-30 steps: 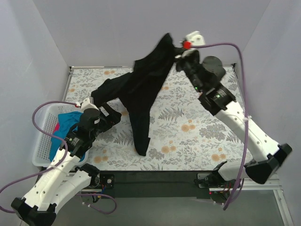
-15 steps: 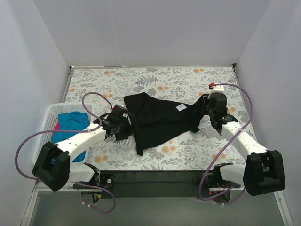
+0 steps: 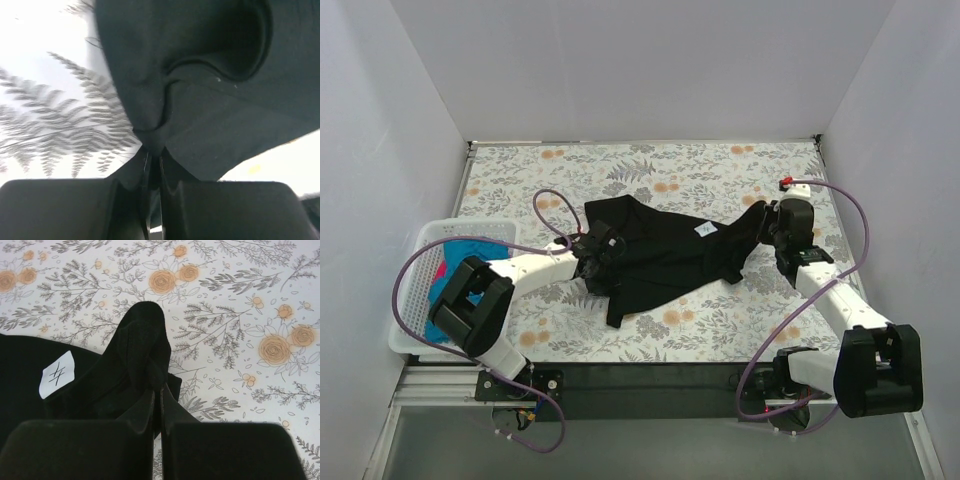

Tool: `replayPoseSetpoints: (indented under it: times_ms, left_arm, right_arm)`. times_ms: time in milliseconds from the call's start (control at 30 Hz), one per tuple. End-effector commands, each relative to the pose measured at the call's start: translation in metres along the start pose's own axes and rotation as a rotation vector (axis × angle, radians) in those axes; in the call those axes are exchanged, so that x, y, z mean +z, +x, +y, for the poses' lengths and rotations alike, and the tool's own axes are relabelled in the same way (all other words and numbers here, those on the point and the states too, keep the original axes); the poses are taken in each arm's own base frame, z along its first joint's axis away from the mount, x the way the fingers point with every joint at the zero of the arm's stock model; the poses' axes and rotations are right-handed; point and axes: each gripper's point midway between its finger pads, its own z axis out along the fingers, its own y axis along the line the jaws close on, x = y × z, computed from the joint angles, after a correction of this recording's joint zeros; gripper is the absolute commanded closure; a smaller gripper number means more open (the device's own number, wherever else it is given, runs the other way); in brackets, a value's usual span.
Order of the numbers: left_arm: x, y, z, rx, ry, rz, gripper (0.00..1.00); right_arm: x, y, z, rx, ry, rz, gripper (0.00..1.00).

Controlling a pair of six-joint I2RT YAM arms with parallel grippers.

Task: Fold and stack the t-shirts
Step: Flatten the tshirt out

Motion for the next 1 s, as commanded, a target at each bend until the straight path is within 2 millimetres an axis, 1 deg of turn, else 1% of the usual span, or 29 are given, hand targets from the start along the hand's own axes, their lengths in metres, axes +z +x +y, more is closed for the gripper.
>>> replayPoseSetpoints:
  times_ms: [0, 33, 67, 100, 133, 167, 200, 233, 267, 300, 333, 367, 400, 467, 500, 533, 567, 600, 633, 667, 700, 733, 767, 800, 833, 867, 900, 933, 967]
  left_arm:
    - [-0.028, -0.049, 0.018, 0.049, -0.192, -0.198, 1.00]
    - [-0.042, -0.063, 0.025, 0.053, -0.245, -0.255, 1.00]
    - [-0.074, -0.088, 0.042, 0.072, -0.369, -0.370, 1.00]
    - [-0.093, -0.101, 0.049, 0.073, -0.420, -0.426, 1.00]
    - [-0.111, -0.107, 0.061, 0.091, -0.495, -0.459, 1.00]
    - [-0.125, -0.116, 0.065, 0.131, -0.534, -0.491, 1.00]
    - [-0.139, -0.128, 0.063, 0.136, -0.554, -0.535, 1.00]
    - [-0.142, -0.127, 0.066, 0.152, -0.570, -0.518, 1.00]
    - [-0.139, -0.125, 0.066, 0.160, -0.576, -0.499, 1.00]
    - [-0.128, -0.117, 0.064, 0.161, -0.555, -0.449, 1.00]
    - [-0.114, -0.111, 0.067, 0.168, -0.562, -0.408, 1.00]
    - [-0.104, -0.104, 0.069, 0.171, -0.555, -0.377, 0.99]
    - [-0.090, -0.090, 0.078, 0.159, -0.566, -0.328, 0.99]
    - [-0.077, -0.080, 0.084, 0.143, -0.566, -0.299, 0.96]
    - [-0.075, -0.075, 0.086, 0.131, -0.556, -0.289, 0.93]
    - [-0.069, -0.065, 0.087, 0.123, -0.532, -0.260, 0.91]
    - [-0.073, -0.061, 0.084, 0.114, -0.495, -0.257, 0.86]
    - [-0.073, -0.056, 0.079, 0.113, -0.461, -0.248, 0.83]
    - [-0.072, -0.046, 0.080, 0.105, -0.440, -0.229, 0.79]
    - [-0.081, -0.045, 0.076, 0.095, -0.397, -0.251, 0.75]
    - [-0.083, -0.041, 0.074, 0.089, -0.374, -0.248, 0.60]
    - [-0.084, -0.036, 0.071, 0.075, -0.342, -0.239, 0.52]
    - [-0.088, -0.035, 0.068, 0.073, -0.317, -0.241, 0.43]
    - [-0.095, -0.035, 0.062, 0.067, -0.270, -0.260, 0.28]
    - [-0.099, -0.035, 0.057, 0.060, -0.241, -0.266, 0.22]
    - [-0.102, -0.035, 0.053, 0.049, -0.214, -0.274, 0.18]
    - [-0.110, -0.041, 0.045, 0.038, -0.170, -0.310, 0.17]
    - [-0.112, -0.044, 0.041, 0.035, -0.150, -0.327, 0.16]
    - [-0.114, -0.047, 0.037, 0.030, -0.129, -0.344, 0.16]
  right_arm:
    - [-0.003, -0.014, -0.016, 0.055, 0.058, -0.056, 0.99]
    - [-0.004, -0.014, -0.022, 0.070, 0.085, -0.056, 0.99]
    - [-0.007, -0.015, -0.035, 0.086, 0.138, -0.061, 0.99]
    - [-0.009, -0.015, -0.042, 0.098, 0.166, -0.059, 0.99]
    - [-0.011, -0.019, -0.049, 0.117, 0.197, -0.066, 0.99]
    - [-0.013, -0.019, -0.054, 0.131, 0.223, -0.063, 0.99]
    - [-0.016, -0.009, -0.063, 0.135, 0.276, -0.023, 0.99]
    - [-0.018, -0.006, -0.067, 0.151, 0.292, -0.010, 0.99]
    - [-0.017, -0.003, -0.067, 0.156, 0.298, 0.015, 0.99]
    - [-0.020, 0.009, -0.070, 0.156, 0.313, 0.067, 0.99]
    - [-0.021, 0.014, -0.070, 0.156, 0.316, 0.094, 0.99]
    - [-0.021, 0.019, -0.069, 0.157, 0.317, 0.117, 0.99]
    - [-0.024, 0.027, -0.068, 0.151, 0.312, 0.151, 0.97]
    - [-0.027, 0.032, -0.065, 0.141, 0.289, 0.175, 0.91]
    - [-0.029, 0.037, -0.059, 0.139, 0.252, 0.197, 0.88]
    - [-0.031, 0.041, -0.055, 0.135, 0.226, 0.215, 0.82]
    - [-0.034, 0.039, -0.044, 0.132, 0.158, 0.215, 0.79]
    - [-0.037, 0.042, -0.039, 0.132, 0.130, 0.220, 0.70]
    - [-0.038, 0.039, -0.031, 0.125, 0.095, 0.210, 0.64]
    - [-0.041, 0.032, -0.023, 0.113, 0.056, 0.186, 0.59]
    - [-0.043, 0.028, -0.015, 0.083, 0.016, 0.176, 0.55]
    - [-0.045, 0.018, -0.001, 0.052, -0.023, 0.154, 0.48]
    - [-0.046, 0.011, 0.007, 0.021, -0.053, 0.138, 0.45]
    - [-0.046, 0.006, 0.017, -0.042, -0.097, 0.125, 0.41]
    - [-0.050, -0.005, 0.040, -0.103, -0.161, 0.102, 0.40]
    - [-0.047, -0.007, 0.057, -0.166, -0.222, 0.091, 0.39]
    - [-0.047, -0.008, 0.070, -0.216, -0.265, 0.088, 0.39]
    - [-0.049, -0.005, 0.091, -0.301, -0.340, 0.088, 0.38]
    - [-0.046, -0.003, 0.114, -0.326, -0.433, 0.113, 0.38]
